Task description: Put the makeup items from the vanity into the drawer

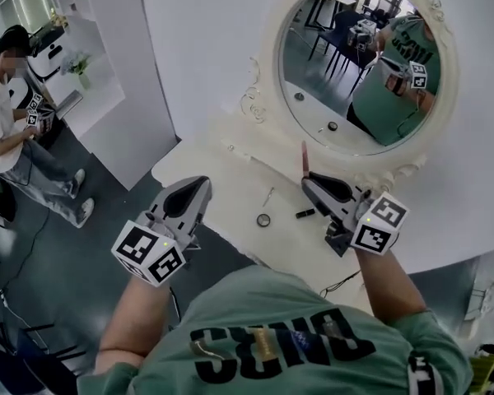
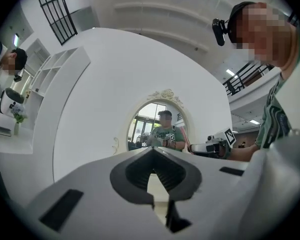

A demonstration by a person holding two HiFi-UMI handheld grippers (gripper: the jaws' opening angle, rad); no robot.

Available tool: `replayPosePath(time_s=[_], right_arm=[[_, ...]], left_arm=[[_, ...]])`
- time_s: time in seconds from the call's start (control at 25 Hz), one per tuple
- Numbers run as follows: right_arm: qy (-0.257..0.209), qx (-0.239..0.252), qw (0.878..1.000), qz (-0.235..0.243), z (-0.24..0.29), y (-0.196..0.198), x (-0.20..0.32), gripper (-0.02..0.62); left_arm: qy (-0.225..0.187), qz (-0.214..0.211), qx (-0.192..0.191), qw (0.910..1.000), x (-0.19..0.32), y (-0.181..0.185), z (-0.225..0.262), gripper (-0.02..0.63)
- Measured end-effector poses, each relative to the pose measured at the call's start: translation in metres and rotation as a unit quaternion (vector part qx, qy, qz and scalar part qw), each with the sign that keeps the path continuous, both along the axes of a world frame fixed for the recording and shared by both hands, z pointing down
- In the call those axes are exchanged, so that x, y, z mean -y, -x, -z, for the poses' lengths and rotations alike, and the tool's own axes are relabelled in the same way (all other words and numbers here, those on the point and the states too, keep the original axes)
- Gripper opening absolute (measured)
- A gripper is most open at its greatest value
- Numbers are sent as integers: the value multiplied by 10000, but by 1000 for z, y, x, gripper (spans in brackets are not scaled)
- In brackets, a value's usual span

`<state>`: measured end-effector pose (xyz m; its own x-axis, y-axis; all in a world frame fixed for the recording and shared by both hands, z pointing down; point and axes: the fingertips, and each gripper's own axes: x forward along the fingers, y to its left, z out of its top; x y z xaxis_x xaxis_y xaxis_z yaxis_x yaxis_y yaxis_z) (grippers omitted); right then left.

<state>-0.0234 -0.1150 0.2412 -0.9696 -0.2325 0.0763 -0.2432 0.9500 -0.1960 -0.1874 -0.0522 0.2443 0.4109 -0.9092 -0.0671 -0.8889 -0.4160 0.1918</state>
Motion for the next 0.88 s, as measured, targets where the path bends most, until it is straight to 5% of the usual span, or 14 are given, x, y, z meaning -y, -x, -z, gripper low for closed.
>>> replayPosePath(time_s=[0.36, 0.6, 0.88], right_arm=[[-325, -266, 9981, -445, -1, -32, 7, 48], [-249, -1260, 9837, -1256, -66, -129, 33, 48], [-217, -2784, 9459, -1654, -184, -244, 62, 49]], left_arm=[[124, -417, 215, 9988, 14, -30, -9, 8], [699, -1308, 193, 9888, 49, -131, -81, 8], [988, -2064, 75, 9734, 95, -269, -172, 8]])
